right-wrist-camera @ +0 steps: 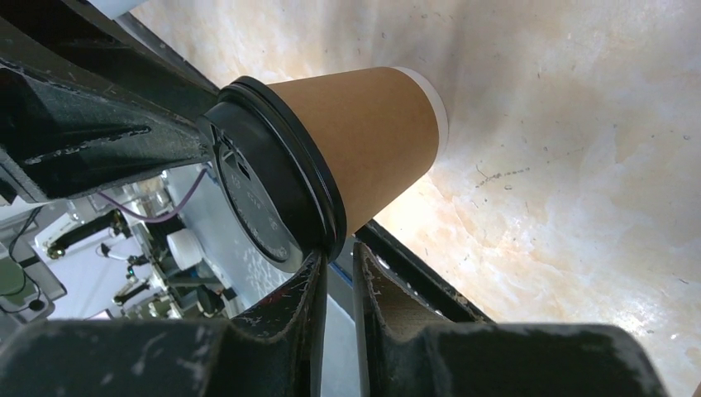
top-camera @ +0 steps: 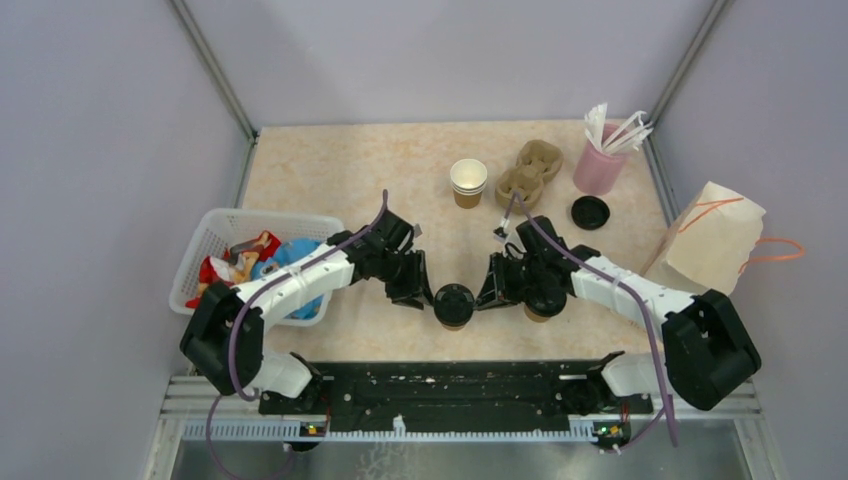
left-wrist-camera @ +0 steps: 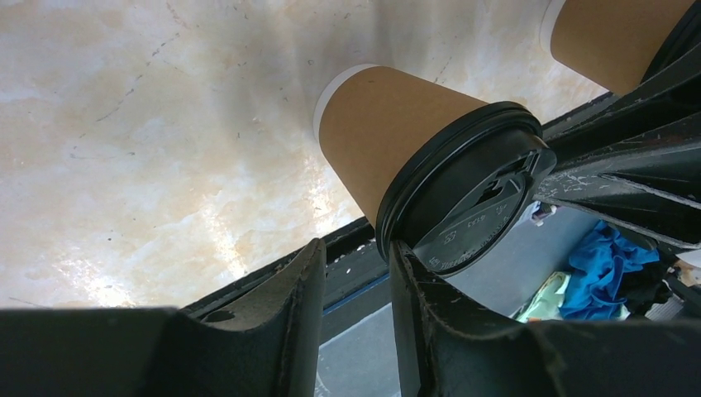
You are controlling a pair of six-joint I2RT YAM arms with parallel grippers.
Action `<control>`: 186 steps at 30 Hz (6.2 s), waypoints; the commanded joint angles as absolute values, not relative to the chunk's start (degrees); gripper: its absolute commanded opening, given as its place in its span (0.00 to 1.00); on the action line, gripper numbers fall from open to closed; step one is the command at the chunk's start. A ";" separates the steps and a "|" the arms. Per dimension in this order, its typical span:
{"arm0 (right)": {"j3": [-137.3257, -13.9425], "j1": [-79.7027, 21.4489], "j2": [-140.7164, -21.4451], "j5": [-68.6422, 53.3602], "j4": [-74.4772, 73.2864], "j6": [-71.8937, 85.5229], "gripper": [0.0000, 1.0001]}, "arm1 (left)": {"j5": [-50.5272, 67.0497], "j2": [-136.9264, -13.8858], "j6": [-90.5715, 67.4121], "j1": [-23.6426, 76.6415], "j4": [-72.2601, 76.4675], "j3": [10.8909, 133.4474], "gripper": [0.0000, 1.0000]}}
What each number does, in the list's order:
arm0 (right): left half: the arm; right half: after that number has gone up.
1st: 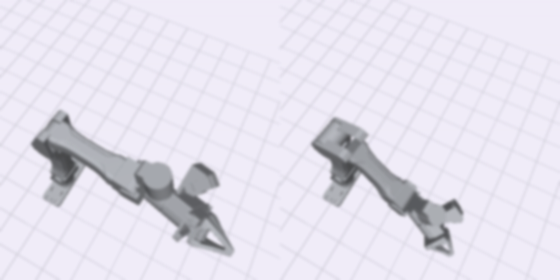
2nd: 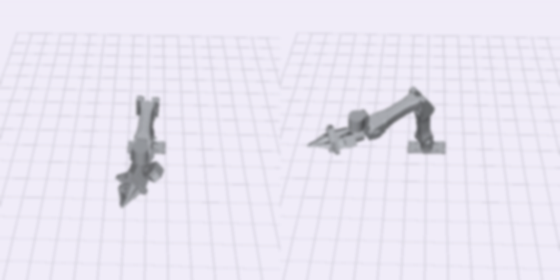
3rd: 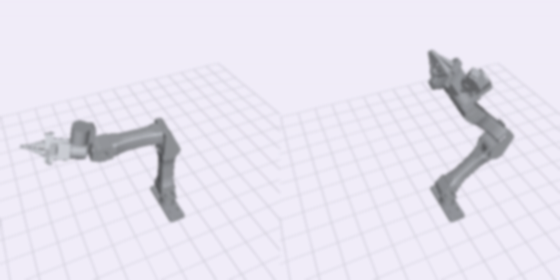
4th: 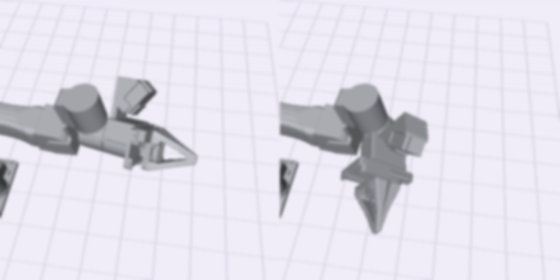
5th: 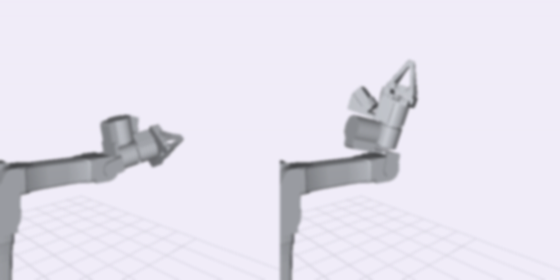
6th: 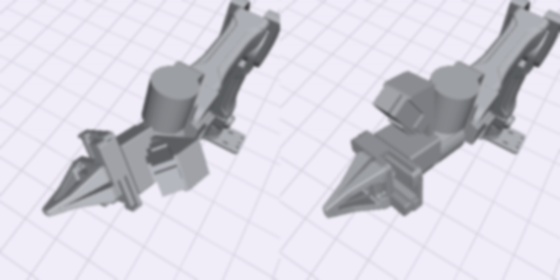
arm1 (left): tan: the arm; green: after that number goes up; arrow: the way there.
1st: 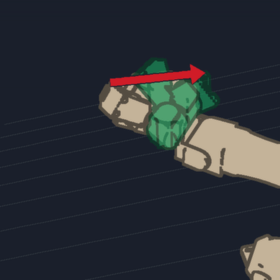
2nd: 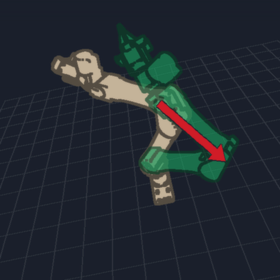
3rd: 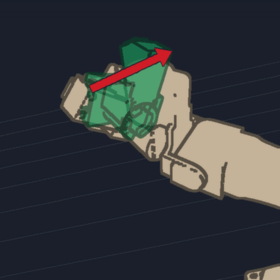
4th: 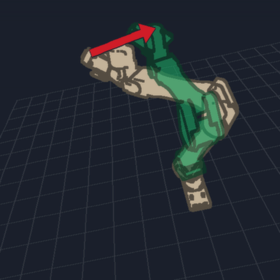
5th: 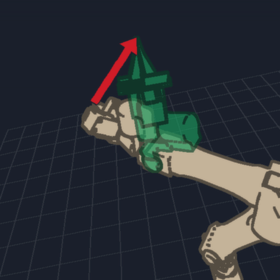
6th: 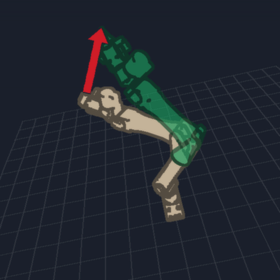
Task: Pack the takeout coffee
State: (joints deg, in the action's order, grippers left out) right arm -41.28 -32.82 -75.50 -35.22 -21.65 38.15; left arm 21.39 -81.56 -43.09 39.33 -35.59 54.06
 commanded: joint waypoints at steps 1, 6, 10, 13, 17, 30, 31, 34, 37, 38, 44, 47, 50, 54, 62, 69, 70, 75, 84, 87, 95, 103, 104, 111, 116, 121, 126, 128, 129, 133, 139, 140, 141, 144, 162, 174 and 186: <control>-35.48 -33.95 -79.49 -26.01 -19.64 37.13 0.16 | 16.91 -84.59 -41.61 40.18 -33.81 47.87 0.40; -38.57 -33.95 -78.50 -24.60 -24.62 34.78 0.18 | 14.45 -82.59 -40.57 40.27 -36.66 48.50 0.39; -44.98 -33.97 -75.49 -26.67 -28.83 33.40 0.22 | 15.72 -80.25 -40.09 40.19 -39.47 55.63 0.42; -49.21 -33.91 -75.56 -28.19 -31.29 32.05 0.25 | 17.56 -79.83 -40.44 40.17 -40.36 59.63 0.49; -53.35 -33.89 -75.38 -27.69 -35.50 30.83 0.28 | 16.40 -78.66 -40.47 40.08 -42.35 62.57 0.56; -46.64 -35.53 -72.41 -34.52 -30.20 37.14 0.46 | 22.89 -79.17 -36.84 38.95 -31.26 63.66 0.75; -45.89 -35.66 -72.76 -34.72 -28.44 38.26 0.46 | 23.95 -80.65 -36.07 38.94 -31.04 64.24 0.73; -44.31 -35.91 -74.40 -35.09 -24.19 40.47 0.44 | 28.33 -84.96 -34.19 38.89 -30.54 65.52 0.68; -44.97 -35.93 -76.07 -33.82 -23.76 39.99 0.39 | 30.06 -86.41 -33.80 38.90 -28.18 64.02 0.62; -45.59 -35.91 -76.55 -33.23 -24.32 39.45 0.38 | 29.99 -86.44 -33.80 38.93 -27.58 63.46 0.60; -49.59 -35.73 -79.10 -30.74 -27.76 35.52 0.33 | 31.48 -84.07 -37.01 38.94 -24.06 58.73 0.47; -52.70 -35.30 -80.66 -28.76 -30.74 32.99 0.33 | 31.37 -81.77 -39.11 38.94 -23.26 55.77 0.44; -55.46 -34.75 -82.19 -28.00 -32.24 31.19 0.33 | 30.52 -79.25 -40.66 39.02 -23.12 52.77 0.41; -57.63 -34.22 -85.07 -29.00 -32.12 29.07 0.33 | 31.66 -76.77 -43.05 39.14 -21.96 50.05 0.41; -64.14 -34.18 -91.10 -29.87 -35.05 23.27 0.39 | 34.22 -75.82 -47.52 40.34 -17.45 47.66 0.40; -65.15 -33.89 -84.49 -28.34 -41.80 23.38 0.55 | 28.27 -71.66 -45.90 39.85 -24.85 50.81 0.47; -64.25 -33.69 -83.39 -28.35 -42.14 23.83 0.55 | 27.51 -71.23 -45.94 39.65 -25.69 51.20 0.48; -58.14 -31.22 -77.58 -29.03 -40.60 28.31 0.49 | 23.46 -71.23 -46.30 38.45 -29.06 52.74 0.49; -54.64 -29.65 -78.31 -31.33 -37.43 27.86 0.28 | 26.42 -76.04 -47.96 37.88 -31.06 52.10 0.41; -55.18 -29.71 -79.59 -31.29 -37.45 27.11 0.28 | 27.01 -77.00 -47.92 37.91 -29.85 52.08 0.38; -53.34 -29.66 -80.41 -32.29 -35.18 27.57 0.27 | 27.12 -79.45 -47.68 37.96 -29.94 52.57 0.33; -53.05 -29.70 -81.33 -32.87 -34.74 27.09 0.27 | 27.61 -81.22 -47.81 38.36 -28.76 52.73 0.34; -53.16 -29.70 -81.38 -33.01 -34.59 27.15 0.27 | 27.57 -81.15 -47.92 38.40 -28.73 52.68 0.34; -52.79 -29.71 -82.15 -33.37 -33.85 26.83 0.27 | 27.20 -81.26 -48.02 38.54 -29.07 52.40 0.36; -51.90 -29.70 -82.64 -33.25 -33.50 26.44 0.26 | 27.08 -81.54 -48.16 38.67 -29.09 53.07 0.39; -51.20 -29.71 -82.78 -33.22 -32.91 26.50 0.26 | 26.68 -82.21 -48.18 38.89 -29.18 53.45 0.38; -49.91 -29.69 -83.04 -32.25 -31.60 27.35 0.26 | 24.47 -84.47 -46.88 39.68 -31.23 53.27 0.37; -48.70 -29.64 -83.23 -31.49 -30.68 27.77 0.25 | 22.54 -85.11 -46.26 40.26 -32.07 52.49 0.36; -47.98 -29.70 -83.32 -31.12 -30.16 27.93 0.26 | 21.92 -85.38 -46.15 40.33 -32.38 51.69 0.36; -44.25 -29.68 -84.01 -28.16 -27.71 28.81 0.26 | 18.67 -86.07 -45.07 40.43 -32.45 47.70 0.35; -41.14 -29.63 -85.72 -24.91 -26.76 28.67 0.26 | 15.61 -88.65 -43.08 40.52 -32.39 46.12 0.35; -41.43 -29.70 -85.37 -24.66 -27.30 28.39 0.26 | 15.27 -88.53 -42.71 40.52 -32.93 46.80 0.35; -42.10 -29.73 -84.83 -24.56 -28.15 28.06 0.26 | 14.87 -88.32 -42.35 40.52 -33.66 47.62 0.35; -45.41 -29.68 -82.82 -26.35 -30.75 26.87 0.27 | 14.71 -86.35 -41.50 40.52 -35.42 50.88 0.36; -64.28 -29.69 -75.15 -22.96 -47.45 23.95 0.44 | 15.66 -81.96 -39.28 40.56 -39.57 60.93 0.57; -65.94 -29.61 -66.37 -15.98 -53.95 23.39 0.54 | 14.92 -77.51 -37.86 40.44 -41.97 69.41 0.71; -70.10 -19.75 -74.98 6.65 -34.26 37.27 0.56 | 15.95 -71.49 -33.72 40.43 -42.64 77.30 0.80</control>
